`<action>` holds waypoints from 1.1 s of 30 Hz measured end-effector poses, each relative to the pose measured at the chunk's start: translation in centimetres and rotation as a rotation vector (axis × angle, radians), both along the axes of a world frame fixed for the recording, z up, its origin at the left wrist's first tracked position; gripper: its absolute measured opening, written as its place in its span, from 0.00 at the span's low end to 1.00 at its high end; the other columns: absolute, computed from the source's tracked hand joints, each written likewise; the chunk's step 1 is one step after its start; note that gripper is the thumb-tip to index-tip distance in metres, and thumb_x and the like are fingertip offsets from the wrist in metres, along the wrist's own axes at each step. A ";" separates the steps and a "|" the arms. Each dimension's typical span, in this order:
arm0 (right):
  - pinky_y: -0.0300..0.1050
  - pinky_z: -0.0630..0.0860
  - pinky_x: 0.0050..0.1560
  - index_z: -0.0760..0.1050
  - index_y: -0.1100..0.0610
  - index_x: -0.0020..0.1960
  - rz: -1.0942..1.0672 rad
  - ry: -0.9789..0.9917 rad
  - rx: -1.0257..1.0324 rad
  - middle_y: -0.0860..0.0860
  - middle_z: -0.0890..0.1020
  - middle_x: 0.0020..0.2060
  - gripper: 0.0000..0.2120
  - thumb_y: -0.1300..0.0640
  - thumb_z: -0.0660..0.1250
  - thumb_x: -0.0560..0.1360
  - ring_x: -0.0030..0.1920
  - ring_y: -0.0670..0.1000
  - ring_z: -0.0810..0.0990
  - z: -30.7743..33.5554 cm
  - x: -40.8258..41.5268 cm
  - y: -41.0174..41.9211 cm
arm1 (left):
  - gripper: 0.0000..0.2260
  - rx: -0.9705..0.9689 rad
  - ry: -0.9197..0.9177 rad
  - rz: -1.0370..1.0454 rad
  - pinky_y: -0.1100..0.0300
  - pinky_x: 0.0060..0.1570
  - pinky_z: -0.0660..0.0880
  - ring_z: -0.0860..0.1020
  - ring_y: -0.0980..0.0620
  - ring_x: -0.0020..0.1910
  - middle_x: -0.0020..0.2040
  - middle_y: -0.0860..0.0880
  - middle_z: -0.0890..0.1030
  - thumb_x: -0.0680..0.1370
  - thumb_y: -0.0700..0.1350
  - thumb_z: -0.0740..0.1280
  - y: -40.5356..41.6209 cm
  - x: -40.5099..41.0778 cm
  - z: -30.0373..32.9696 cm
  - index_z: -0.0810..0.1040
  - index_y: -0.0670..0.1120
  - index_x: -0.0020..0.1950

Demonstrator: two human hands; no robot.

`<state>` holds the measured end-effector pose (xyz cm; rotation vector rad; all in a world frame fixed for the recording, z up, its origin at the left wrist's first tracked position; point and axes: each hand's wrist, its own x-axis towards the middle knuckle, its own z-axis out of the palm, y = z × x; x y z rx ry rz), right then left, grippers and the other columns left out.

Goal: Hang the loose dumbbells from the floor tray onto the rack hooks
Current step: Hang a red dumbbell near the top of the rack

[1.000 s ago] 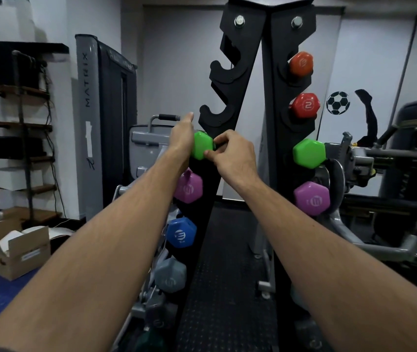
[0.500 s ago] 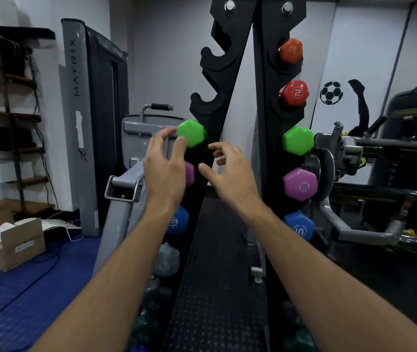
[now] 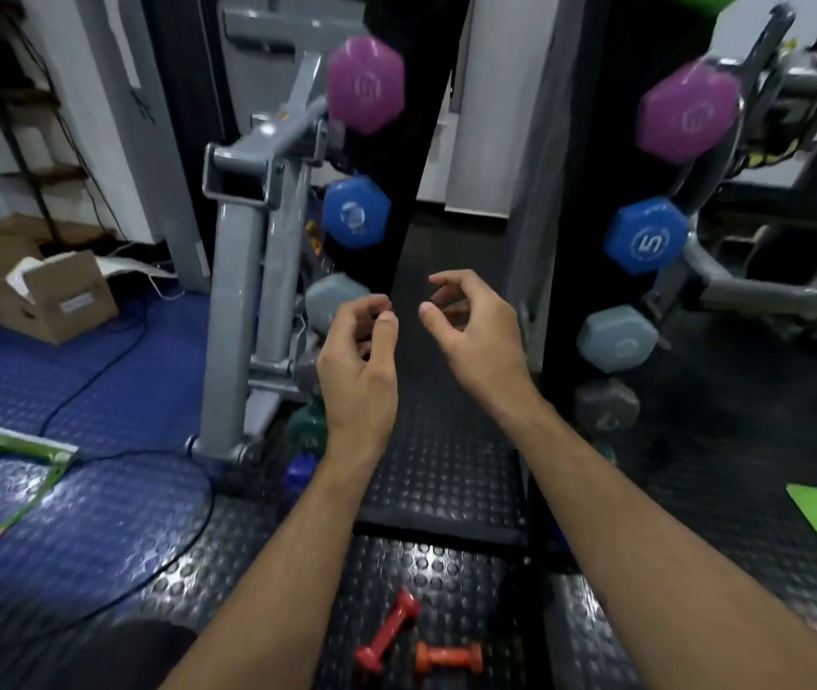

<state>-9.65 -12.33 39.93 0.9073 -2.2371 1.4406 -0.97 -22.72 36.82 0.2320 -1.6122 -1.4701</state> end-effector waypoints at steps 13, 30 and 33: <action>0.45 0.79 0.56 0.80 0.52 0.61 0.024 -0.660 0.515 0.45 0.84 0.44 0.13 0.51 0.71 0.78 0.48 0.46 0.82 -26.8 1.6 1.8 | 0.08 0.352 -0.883 0.069 0.59 0.47 0.71 0.79 0.51 0.47 0.46 0.51 0.82 0.80 0.46 0.66 1.2 3.7 -27.5 0.80 0.44 0.57; 0.43 0.74 0.56 0.81 0.55 0.64 0.034 -0.941 0.884 0.52 0.83 0.60 0.14 0.54 0.69 0.80 0.50 0.48 0.78 -47.0 1.0 0.6 | 0.10 0.972 -1.209 0.146 0.52 0.40 0.79 0.80 0.42 0.34 0.40 0.37 0.82 0.81 0.47 0.64 2.2 4.8 -44.2 0.76 0.40 0.50; 0.41 0.70 0.55 0.80 0.56 0.64 0.044 -0.963 0.907 0.49 0.80 0.53 0.14 0.52 0.69 0.81 0.49 0.48 0.75 -48.5 0.5 1.1 | 0.12 1.129 -1.236 0.144 0.49 0.50 0.78 0.77 0.42 0.36 0.38 0.38 0.79 0.82 0.48 0.63 1.9 4.6 -45.1 0.73 0.41 0.44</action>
